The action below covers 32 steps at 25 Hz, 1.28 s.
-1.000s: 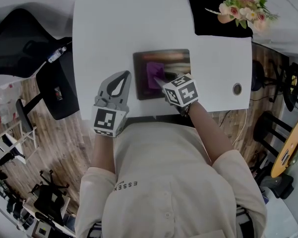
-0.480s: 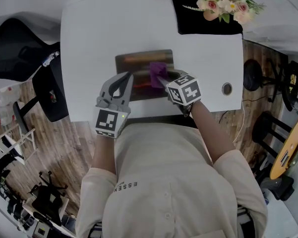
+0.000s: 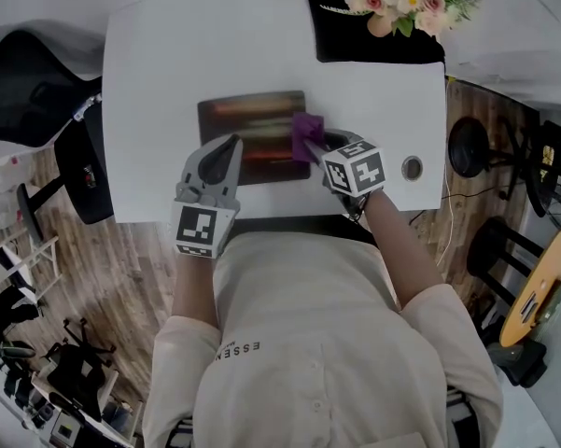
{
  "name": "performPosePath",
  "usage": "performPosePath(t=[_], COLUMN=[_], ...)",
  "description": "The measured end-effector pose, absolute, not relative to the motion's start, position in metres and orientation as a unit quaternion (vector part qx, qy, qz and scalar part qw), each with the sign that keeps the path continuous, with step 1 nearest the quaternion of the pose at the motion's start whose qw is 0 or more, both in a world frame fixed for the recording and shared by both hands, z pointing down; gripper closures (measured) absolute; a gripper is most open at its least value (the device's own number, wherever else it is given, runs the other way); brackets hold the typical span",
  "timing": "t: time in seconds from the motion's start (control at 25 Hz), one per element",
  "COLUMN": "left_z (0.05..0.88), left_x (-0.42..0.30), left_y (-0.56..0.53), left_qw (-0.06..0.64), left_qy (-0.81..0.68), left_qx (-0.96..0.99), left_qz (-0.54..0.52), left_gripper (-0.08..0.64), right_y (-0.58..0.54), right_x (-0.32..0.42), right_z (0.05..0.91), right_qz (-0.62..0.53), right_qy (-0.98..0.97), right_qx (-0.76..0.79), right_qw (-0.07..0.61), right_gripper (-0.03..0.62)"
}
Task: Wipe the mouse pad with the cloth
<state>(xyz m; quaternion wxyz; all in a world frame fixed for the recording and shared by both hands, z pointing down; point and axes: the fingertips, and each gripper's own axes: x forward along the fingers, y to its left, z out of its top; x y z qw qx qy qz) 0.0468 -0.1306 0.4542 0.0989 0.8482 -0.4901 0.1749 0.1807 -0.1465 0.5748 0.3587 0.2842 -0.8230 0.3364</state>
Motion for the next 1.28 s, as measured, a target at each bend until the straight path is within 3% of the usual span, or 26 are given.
performPosePath(t=[0.52,1.28], left_z=[0.441,0.444], left_x=[0.027,-0.110], left_y=[-0.117,-0.054], left_qw=[0.093,0.109], left_qy=[-0.473,-0.487], left_qx=[0.862,0.854], left_qz=[0.158,0.145], left_gripper=[0.557,0.557], right_y=[-0.151,-0.045], right_x=[0.185,-0.007], right_z=[0.530,0.548], right_qz=[0.296,0.312], right_qy=[-0.833,-0.848], right_qx=[0.341,0.246], right_qw=[0.321,0.351], right_gripper=[0.492,0.492])
